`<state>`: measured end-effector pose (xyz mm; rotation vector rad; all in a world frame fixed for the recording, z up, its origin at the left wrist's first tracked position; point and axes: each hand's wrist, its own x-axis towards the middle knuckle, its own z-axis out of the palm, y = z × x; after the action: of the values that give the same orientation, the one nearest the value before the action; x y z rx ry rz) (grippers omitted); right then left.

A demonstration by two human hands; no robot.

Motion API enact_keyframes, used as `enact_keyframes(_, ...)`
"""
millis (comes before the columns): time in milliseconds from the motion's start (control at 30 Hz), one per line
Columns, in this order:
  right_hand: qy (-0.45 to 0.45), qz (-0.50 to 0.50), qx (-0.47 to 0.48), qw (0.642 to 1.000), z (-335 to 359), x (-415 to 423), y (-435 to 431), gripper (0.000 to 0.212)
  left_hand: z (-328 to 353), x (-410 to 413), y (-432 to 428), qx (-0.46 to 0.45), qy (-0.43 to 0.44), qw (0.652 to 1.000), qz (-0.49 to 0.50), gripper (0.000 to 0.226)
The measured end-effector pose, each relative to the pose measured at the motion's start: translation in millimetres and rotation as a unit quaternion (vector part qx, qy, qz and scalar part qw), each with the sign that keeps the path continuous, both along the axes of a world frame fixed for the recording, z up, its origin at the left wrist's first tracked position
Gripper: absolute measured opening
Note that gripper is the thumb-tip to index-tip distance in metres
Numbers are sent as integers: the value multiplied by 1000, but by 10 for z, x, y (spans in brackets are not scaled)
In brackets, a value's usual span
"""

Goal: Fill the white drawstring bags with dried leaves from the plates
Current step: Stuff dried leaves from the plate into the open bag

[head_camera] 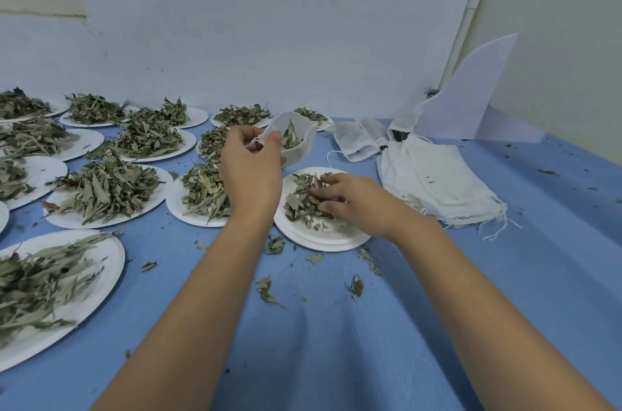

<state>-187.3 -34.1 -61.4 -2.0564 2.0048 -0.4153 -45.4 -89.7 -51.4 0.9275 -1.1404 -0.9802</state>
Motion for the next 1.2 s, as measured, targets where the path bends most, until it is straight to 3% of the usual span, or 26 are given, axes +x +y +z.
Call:
enact_keyframes(400, 48, -32, -68, 996, -139, 45, -49, 31, -14, -13, -12, -2, -6, 1000, 8, 19)
enact_keyframes(867, -30, -93, -146, 984, -213, 54, -28, 22, -4, -14, 38, -8, -13, 1000, 15, 20)
enact_keyframes(1033, -143, -127, -203, 960, -118, -44, 12, 16, 21, 10, 57, -30, -8, 999, 23, 8)
enact_keyframes(1200, -332, -152, -187, 912, 44, -92, 39, 13, 11, 23, 48, -46, -36, 998, 39, 13)
